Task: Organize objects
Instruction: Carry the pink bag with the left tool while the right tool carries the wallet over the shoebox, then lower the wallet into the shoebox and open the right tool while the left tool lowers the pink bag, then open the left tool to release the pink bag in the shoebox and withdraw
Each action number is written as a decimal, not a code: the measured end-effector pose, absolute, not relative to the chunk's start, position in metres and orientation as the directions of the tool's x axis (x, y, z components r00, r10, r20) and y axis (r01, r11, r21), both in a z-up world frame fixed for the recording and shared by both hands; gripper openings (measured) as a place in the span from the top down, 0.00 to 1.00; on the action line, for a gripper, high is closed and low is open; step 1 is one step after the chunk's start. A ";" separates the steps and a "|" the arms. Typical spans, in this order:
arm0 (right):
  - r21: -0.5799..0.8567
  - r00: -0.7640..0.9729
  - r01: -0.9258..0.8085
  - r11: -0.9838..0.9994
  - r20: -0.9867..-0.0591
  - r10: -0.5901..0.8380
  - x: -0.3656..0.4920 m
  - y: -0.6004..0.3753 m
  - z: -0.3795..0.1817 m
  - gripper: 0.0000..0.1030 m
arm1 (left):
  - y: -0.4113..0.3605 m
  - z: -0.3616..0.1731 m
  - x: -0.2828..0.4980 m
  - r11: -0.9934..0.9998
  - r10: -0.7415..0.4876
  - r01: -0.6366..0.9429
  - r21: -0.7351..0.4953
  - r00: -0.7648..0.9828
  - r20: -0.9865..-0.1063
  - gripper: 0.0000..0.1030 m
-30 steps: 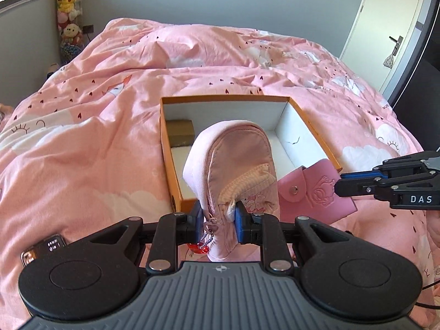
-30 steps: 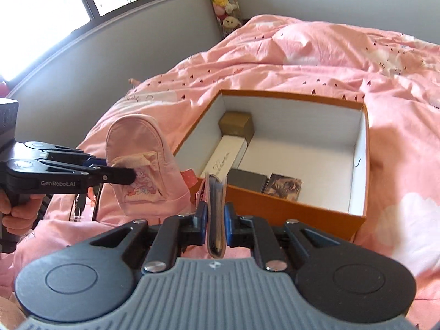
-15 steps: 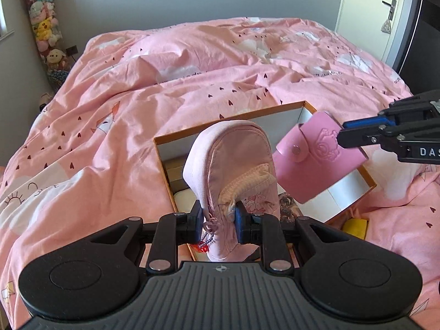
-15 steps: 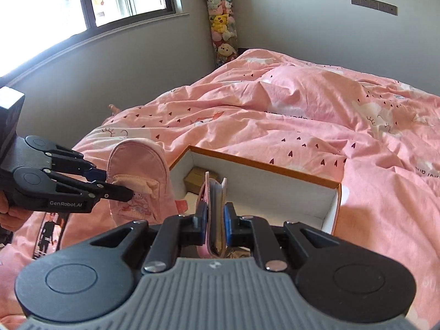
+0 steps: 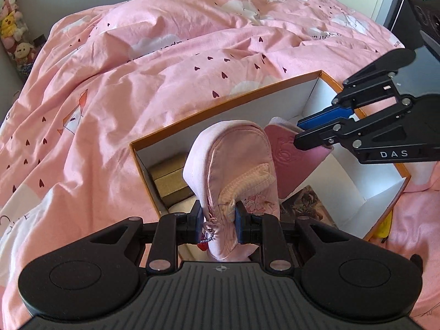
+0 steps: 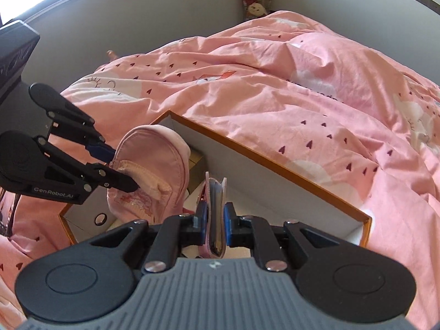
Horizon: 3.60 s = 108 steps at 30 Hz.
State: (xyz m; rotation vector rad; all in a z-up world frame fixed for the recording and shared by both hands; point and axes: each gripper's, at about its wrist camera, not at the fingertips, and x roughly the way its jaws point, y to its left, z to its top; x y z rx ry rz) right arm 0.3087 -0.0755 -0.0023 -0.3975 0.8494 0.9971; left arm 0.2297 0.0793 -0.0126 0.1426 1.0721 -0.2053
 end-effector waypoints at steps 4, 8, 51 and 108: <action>0.126 0.159 -0.896 0.426 -0.805 0.572 0.328 -0.055 -0.016 0.87 | 0.084 -0.014 0.236 0.959 -0.099 0.282 0.030 0.432 -0.896 0.75; 0.145 0.094 -0.913 0.382 -0.835 0.542 0.342 -0.040 -0.031 0.87 | 0.085 -0.020 0.243 0.952 -0.090 0.302 0.041 0.408 -0.909 0.75; -0.205 0.352 -0.881 0.426 -0.887 0.300 0.352 -0.018 -0.113 0.92 | 0.109 -0.032 0.274 0.971 -0.126 0.237 -0.034 0.383 -0.915 0.74; -0.091 0.362 -0.838 0.538 -0.830 0.423 0.308 -0.056 -0.046 0.74 | 0.075 -0.016 0.259 0.965 -0.243 0.208 -0.160 0.473 -0.847 0.61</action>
